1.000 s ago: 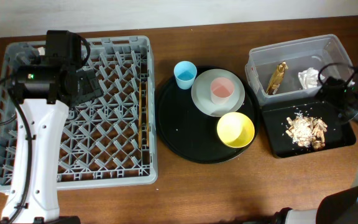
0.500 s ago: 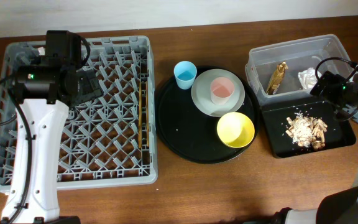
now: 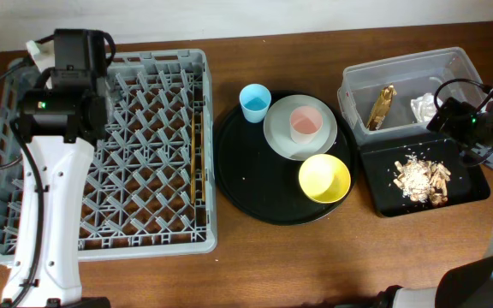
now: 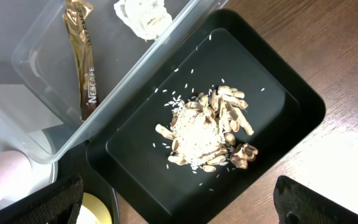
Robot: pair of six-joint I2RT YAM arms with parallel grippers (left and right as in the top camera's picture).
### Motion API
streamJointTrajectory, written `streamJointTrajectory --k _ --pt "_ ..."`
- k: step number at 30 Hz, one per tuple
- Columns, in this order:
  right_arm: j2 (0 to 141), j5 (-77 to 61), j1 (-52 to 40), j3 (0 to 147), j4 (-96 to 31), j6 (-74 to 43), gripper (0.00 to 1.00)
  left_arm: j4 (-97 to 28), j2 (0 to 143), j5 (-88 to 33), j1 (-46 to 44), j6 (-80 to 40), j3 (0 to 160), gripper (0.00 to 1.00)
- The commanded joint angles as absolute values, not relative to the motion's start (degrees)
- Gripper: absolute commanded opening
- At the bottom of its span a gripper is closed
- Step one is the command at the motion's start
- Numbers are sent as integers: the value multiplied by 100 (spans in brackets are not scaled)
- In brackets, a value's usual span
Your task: Sort waste into correct bins and load items into the dishwasher rack
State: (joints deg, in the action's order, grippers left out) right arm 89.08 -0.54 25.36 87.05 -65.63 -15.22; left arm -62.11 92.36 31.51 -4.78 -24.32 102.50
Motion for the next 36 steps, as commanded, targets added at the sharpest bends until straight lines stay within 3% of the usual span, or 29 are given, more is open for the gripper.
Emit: streamJointTrajectory --k 1,6,22,23,25,26,29,32,36 --pt "8823 -86 2552 8733 -6554 -1575 99 -6016 9225 482 -471 -2655 10280 99" --pt "8823 -86 2552 8733 -6554 -1575 99 -6007 9236 -1225 -587 -2740 10230 99" --pt "8823 -86 2552 8733 -6552 -1575 99 -6696 9236 -707 -1114 -2731 10134 99" --pt "8823 -86 2552 8733 -6554 -1575 99 -6820 9240 -587 -1116 -2731 10130 89" --pt "8823 -86 2552 8733 -6554 -1575 99 -6956 9247 -467 -1122 -2700 10130 58" --pt "8823 -86 2552 8733 -6554 -1575 99 -6952 9258 -469 -1151 -2670 10127 49" --pt "8823 -86 2552 8733 -6554 -1573 99 -6932 9308 -469 -1356 -2591 10127 38" --pt "8823 -86 2552 8733 -6554 -1575 98 -6788 9332 -467 -1658 -2104 10130 36" --pt "8823 -86 2552 8733 -6554 -1575 98 -6558 9415 -467 -1973 -1938 10510 21"
